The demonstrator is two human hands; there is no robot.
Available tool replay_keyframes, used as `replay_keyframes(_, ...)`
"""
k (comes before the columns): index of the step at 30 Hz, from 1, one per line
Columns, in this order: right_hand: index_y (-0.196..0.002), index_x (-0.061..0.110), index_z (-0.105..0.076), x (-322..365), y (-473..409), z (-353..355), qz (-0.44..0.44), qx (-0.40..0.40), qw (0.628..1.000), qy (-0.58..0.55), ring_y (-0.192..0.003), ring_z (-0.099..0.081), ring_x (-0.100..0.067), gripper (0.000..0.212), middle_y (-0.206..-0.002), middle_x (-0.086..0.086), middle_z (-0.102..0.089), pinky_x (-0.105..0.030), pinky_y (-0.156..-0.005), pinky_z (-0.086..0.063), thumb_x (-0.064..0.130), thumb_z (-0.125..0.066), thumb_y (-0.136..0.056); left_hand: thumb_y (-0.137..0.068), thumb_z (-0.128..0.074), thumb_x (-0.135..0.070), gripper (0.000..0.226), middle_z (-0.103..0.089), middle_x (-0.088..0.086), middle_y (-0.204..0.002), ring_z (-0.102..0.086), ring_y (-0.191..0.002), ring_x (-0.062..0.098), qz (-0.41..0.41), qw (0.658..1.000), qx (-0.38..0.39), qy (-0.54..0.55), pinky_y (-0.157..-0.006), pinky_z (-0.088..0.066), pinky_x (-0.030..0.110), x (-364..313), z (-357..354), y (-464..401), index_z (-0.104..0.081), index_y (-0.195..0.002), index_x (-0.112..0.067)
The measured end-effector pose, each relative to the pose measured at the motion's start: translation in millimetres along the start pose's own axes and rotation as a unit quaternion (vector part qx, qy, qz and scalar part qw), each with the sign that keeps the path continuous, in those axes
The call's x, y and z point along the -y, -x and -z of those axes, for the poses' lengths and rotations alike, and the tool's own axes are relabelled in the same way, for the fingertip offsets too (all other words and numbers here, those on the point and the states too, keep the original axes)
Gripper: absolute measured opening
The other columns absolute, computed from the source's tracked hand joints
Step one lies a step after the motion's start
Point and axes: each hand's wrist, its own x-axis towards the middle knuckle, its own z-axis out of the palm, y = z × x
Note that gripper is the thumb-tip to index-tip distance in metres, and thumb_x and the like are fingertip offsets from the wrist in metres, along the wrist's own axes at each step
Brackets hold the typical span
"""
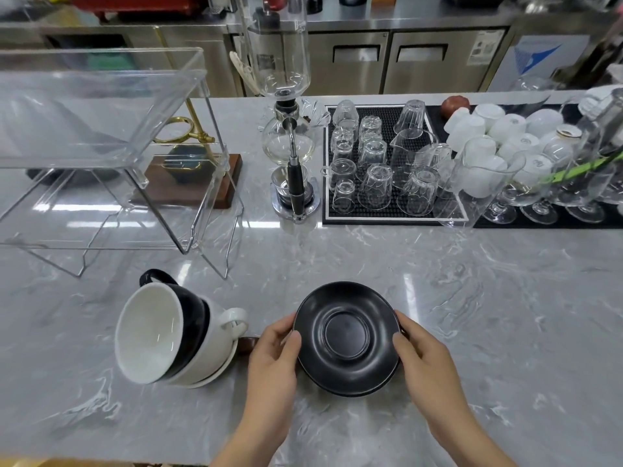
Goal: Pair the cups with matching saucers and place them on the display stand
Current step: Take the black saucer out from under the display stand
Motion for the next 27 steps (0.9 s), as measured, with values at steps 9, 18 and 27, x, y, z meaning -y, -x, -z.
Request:
replay_keyframes(9,-0.111,0.029,-0.074,-19,-9,9,0.052,-0.059,0.993,0.086,-0.092,-0.072,-0.001,0.023,-0.100,0.021,-0.077,-0.028,-0.083,-0.057,0.014,-0.066,-0.095,-0.097,-0.066,-0.013,0.015,-0.079,-0.013,-0.103,-0.074,-0.103,0.005,-0.110,0.981,-0.003,-0.157,-0.084,-0.055,0.015,15,11,4,-0.071,-0.108,-0.023)
replay_keyframes(18,-0.071,0.019,-0.058,-20,-19,18,0.047,-0.057,0.984,0.164,-0.049,-0.055,-0.003,0.022,-0.066,0.006,-0.067,-0.014,-0.051,-0.046,0.024,-0.076,-0.082,-0.095,-0.063,-0.037,0.032,-0.055,-0.004,-0.048,-0.058,-0.052,0.009,-0.183,0.877,-0.009,-0.444,-0.051,-0.043,0.016,1,15,5,-0.046,-0.070,-0.028)
replay_keyframes(27,-0.057,0.023,-0.042,-15,-32,28,0.071,0.012,0.940,0.335,-0.044,-0.042,-0.009,0.038,-0.048,0.015,-0.052,-0.026,-0.049,-0.036,0.042,-0.062,-0.084,-0.099,-0.058,-0.038,0.048,-0.043,-0.002,-0.044,-0.040,-0.039,0.009,-0.147,0.849,0.026,-0.507,-0.048,-0.037,0.020,-8,17,-4,-0.038,-0.058,-0.023)
